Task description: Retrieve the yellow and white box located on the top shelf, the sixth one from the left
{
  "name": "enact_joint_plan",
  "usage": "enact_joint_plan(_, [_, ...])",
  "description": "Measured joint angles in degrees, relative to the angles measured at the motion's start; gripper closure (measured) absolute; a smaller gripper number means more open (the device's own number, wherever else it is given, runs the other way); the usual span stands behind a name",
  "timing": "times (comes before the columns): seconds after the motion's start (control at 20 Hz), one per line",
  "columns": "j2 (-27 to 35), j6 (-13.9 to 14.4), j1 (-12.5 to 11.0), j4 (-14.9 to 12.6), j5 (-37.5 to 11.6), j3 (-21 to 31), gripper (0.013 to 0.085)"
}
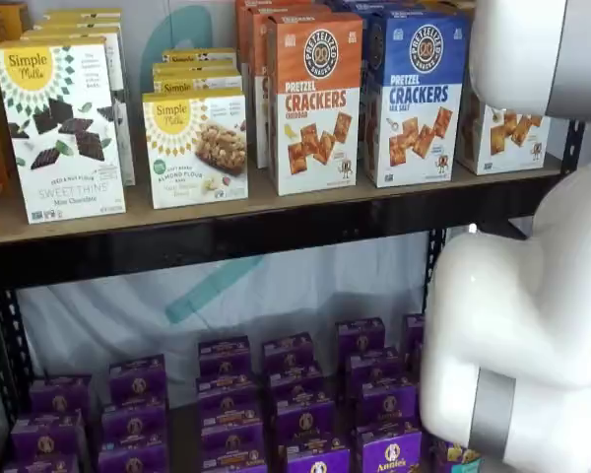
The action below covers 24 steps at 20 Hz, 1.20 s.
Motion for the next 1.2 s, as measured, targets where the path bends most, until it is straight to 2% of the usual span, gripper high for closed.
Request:
enact_joint_plan(0.4, [1.22,0.52,-3.42,6.14,-0.6,-2.06,0.013])
enact_joint_plan(0.55, [2.28,0.4,-4.5,7.6,-1.16,-3.5,0.013])
enact_joint_plan(0.8, [3.64,-0.27,-6.7,10.75,-4.32,-4.58,0.013])
enact_joint_plan(1.05, [3.92,-1.19,-6.9,11.71,-9.42,-3.76,0.013])
enact_joint_plan(1.2, [5.17,-1.47,-5.61,10.05,-11.31,-4.83,0.013])
